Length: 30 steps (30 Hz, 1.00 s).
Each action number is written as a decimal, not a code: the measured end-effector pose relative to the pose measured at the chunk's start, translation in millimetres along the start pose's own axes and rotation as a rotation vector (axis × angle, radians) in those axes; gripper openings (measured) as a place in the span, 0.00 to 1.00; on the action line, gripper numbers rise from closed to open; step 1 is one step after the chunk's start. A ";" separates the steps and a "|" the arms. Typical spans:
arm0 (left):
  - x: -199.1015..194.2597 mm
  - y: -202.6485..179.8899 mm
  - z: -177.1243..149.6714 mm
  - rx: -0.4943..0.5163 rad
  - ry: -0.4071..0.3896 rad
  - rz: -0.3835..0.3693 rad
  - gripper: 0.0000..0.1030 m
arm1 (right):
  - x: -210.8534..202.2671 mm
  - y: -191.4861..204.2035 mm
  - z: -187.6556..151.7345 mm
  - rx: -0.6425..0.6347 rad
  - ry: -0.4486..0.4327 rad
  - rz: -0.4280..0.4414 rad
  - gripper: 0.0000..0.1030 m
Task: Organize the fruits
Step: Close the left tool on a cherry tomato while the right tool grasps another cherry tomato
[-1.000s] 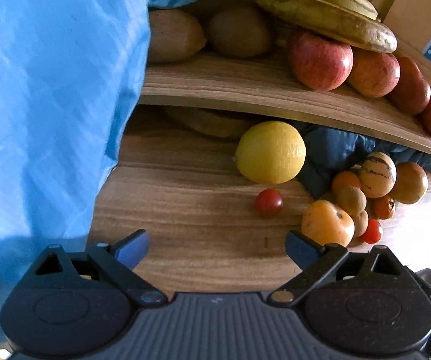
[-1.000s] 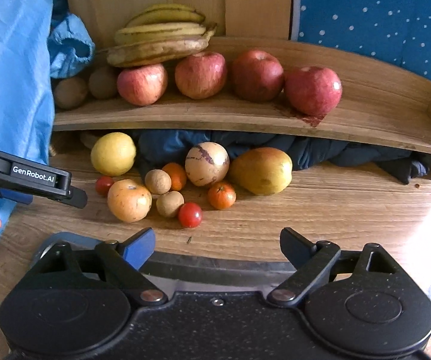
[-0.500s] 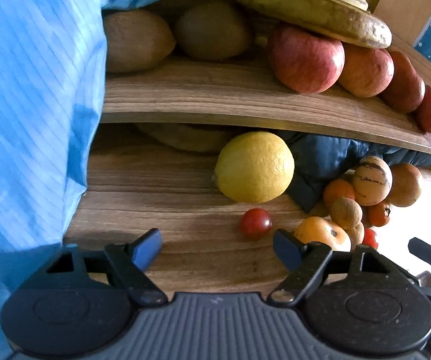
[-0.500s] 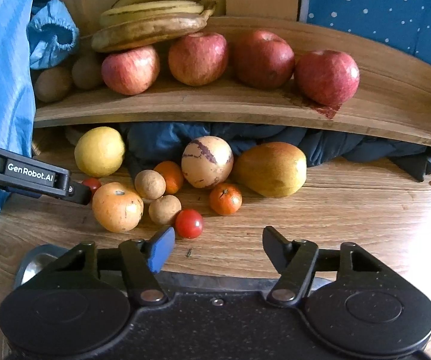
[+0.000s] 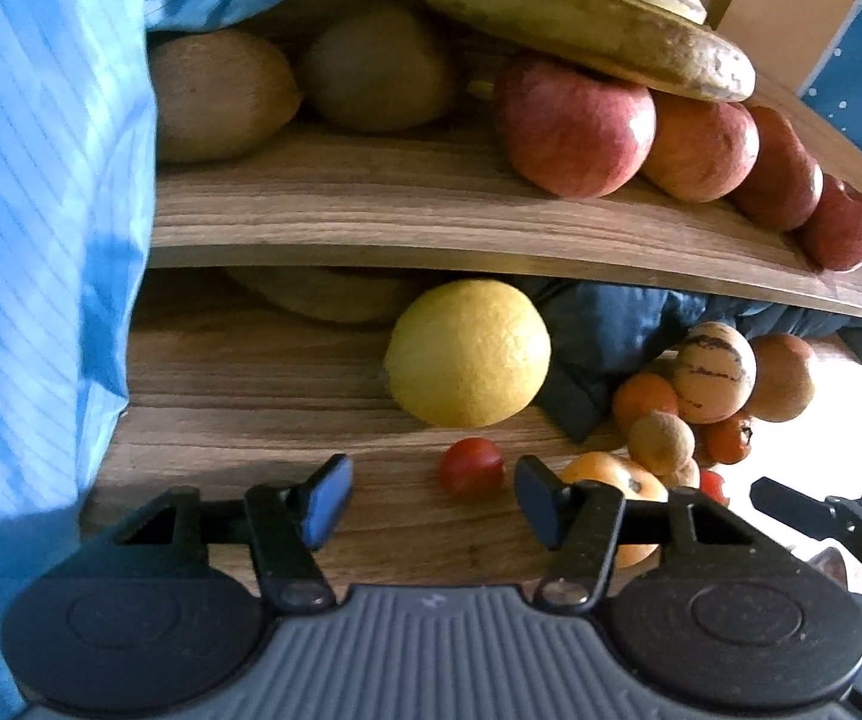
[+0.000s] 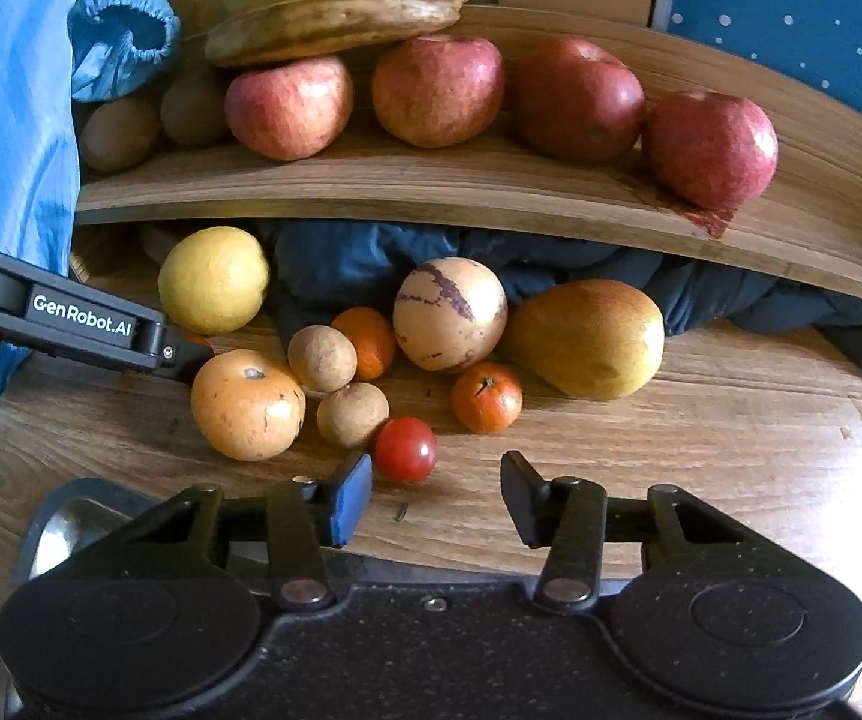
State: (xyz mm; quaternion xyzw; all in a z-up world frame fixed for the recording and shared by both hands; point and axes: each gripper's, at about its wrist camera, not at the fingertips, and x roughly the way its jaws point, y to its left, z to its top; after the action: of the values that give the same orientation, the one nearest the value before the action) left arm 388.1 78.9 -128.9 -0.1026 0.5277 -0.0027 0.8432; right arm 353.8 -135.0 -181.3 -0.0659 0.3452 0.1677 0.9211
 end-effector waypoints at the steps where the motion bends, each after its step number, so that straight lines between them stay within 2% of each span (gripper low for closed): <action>1: 0.4 -1.7 0.4 0.002 0.000 -0.007 0.57 | 0.8 0.7 0.6 -0.003 0.001 0.002 0.46; 5: 2.7 -4.9 1.4 0.006 -0.002 -0.028 0.51 | 3.2 3.7 2.1 -0.018 0.002 0.012 0.44; 8: 1.9 -9.6 2.0 0.011 -0.001 -0.047 0.41 | 5.1 6.8 2.3 -0.028 0.002 0.016 0.40; 15: 1.0 -9.5 -1.2 0.003 -0.003 -0.064 0.26 | 9.6 8.4 2.8 -0.038 0.004 0.016 0.29; 18: 3.0 -9.6 -2.5 0.002 -0.004 -0.067 0.25 | 11.1 9.5 2.3 -0.040 0.003 0.020 0.24; 30: -4.1 -7.1 -10.8 -0.001 0.004 -0.076 0.25 | 4.8 10.3 -2.9 -0.048 -0.001 0.039 0.23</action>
State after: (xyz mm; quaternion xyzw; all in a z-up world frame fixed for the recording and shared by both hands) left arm 377.4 70.6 -128.5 -0.1231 0.5251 -0.0348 0.8414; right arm 351.7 -124.7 -186.7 -0.0813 0.3417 0.1938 0.9160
